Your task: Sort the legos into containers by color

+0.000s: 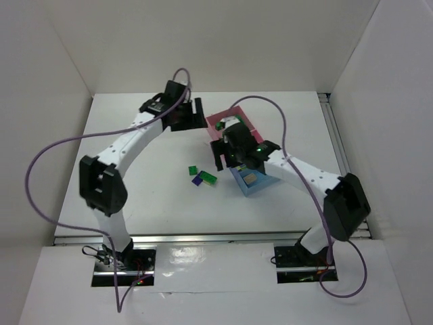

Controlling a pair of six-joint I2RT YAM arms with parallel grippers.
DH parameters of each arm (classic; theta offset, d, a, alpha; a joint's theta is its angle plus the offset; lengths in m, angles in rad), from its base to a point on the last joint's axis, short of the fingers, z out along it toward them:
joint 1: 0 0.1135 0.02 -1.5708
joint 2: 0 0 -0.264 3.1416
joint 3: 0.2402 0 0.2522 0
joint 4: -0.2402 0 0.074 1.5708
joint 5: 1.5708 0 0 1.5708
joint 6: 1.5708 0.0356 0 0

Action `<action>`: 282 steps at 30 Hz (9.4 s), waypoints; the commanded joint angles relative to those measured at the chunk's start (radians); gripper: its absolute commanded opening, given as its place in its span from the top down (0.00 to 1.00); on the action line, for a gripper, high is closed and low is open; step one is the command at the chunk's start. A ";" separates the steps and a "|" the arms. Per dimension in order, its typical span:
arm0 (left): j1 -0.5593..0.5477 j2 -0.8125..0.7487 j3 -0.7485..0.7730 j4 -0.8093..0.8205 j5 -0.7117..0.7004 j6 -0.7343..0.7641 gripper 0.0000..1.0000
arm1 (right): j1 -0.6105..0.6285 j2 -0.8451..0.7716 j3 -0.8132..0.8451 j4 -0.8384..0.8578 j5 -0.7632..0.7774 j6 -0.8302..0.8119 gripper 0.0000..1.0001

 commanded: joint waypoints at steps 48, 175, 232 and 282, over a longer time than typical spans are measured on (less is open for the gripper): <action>0.328 -0.412 -0.499 0.011 -0.105 -0.113 0.08 | -0.065 0.496 0.563 0.060 0.201 0.065 0.70; 0.253 -0.194 -0.767 1.001 1.248 -0.269 1.00 | -0.407 0.140 0.172 0.154 -1.103 0.035 0.71; 0.262 -0.177 -0.474 0.114 0.576 0.196 0.52 | -0.337 0.626 0.666 0.065 -0.292 0.092 0.10; 0.489 -0.307 -0.568 0.074 0.196 0.048 0.17 | 0.212 0.727 0.530 -0.178 -0.007 0.207 0.35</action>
